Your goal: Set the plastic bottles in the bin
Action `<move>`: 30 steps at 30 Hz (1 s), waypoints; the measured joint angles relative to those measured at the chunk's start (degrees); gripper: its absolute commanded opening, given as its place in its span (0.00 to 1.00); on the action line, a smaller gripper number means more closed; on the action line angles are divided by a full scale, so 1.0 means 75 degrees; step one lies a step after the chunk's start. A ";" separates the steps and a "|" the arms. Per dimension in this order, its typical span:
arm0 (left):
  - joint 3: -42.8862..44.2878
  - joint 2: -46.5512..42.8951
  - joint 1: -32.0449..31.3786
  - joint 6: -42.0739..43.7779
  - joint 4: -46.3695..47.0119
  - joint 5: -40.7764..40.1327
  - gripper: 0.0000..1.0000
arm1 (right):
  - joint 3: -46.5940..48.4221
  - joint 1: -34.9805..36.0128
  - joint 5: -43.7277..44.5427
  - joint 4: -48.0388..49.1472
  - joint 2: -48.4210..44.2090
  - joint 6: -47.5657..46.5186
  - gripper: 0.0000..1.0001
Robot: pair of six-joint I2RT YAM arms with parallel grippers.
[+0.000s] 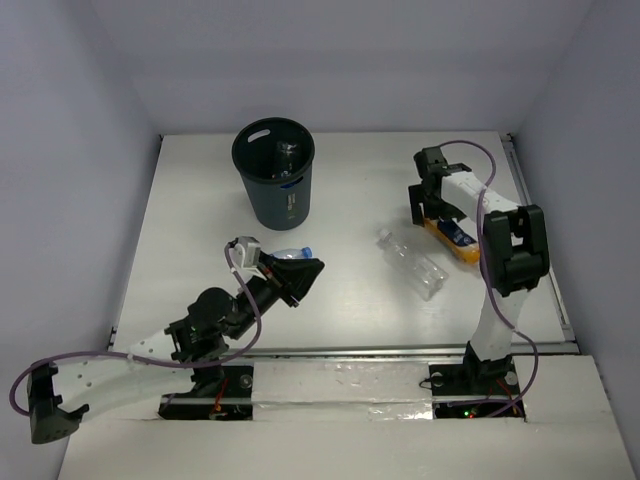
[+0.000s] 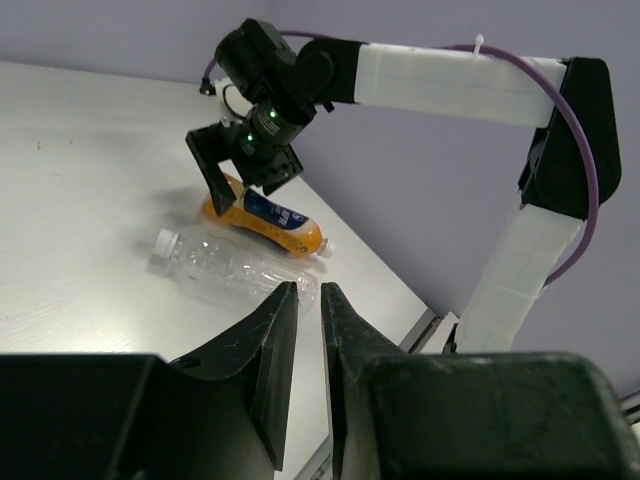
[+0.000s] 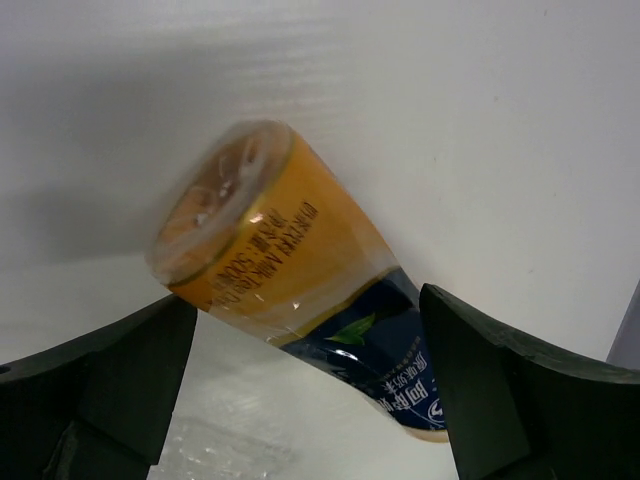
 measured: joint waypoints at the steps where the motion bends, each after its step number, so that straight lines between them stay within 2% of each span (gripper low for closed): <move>1: 0.0000 0.0047 0.0000 0.0000 0.0000 0.0000 0.13 | 0.0195 0.0006 0.0044 -0.0003 0.0140 -0.0041 0.95; 6: 0.0000 0.0221 0.0000 -0.0003 -0.0006 -0.0003 0.13 | 0.1023 0.0009 0.0326 -0.0032 0.0708 -0.0175 0.87; 10: 0.0000 0.0306 0.0000 -0.0003 -0.0006 -0.0006 0.14 | 0.1411 0.0006 0.0440 -0.0108 0.0991 -0.0251 0.73; 12: 0.0000 0.0335 0.0000 -0.0015 0.0020 -0.0003 0.14 | 0.1539 -0.0020 0.0463 -0.0172 0.1070 -0.0277 0.70; 16: 0.0000 0.0423 0.0000 -0.0026 0.0032 -0.0003 0.14 | 0.1594 -0.0093 0.0452 -0.0221 0.1072 -0.0289 0.69; 18: 0.0000 0.0437 0.0000 -0.0026 0.0026 -0.0003 0.14 | 0.1594 -0.0152 0.0425 -0.0251 0.1072 -0.0291 0.75; 19: 0.0000 0.0437 0.0000 -0.0026 0.0029 -0.0006 0.14 | 0.1594 -0.0184 0.0425 -0.0254 0.1072 -0.0286 0.84; 21: 0.0000 0.0437 0.0000 -0.0026 0.0035 -0.0009 0.14 | 0.1594 -0.0259 0.0373 -0.0309 0.1072 -0.0286 0.86; 24: 0.0000 0.0437 0.0000 -0.0026 0.0035 -0.0015 0.14 | 0.1591 -0.0350 0.0268 -0.0475 0.1084 -0.0286 0.79; 30: 0.0000 0.0431 0.0000 -0.0029 0.0035 -0.0055 0.14 | 0.1591 -0.0405 0.0172 -0.0629 0.1084 -0.0294 0.72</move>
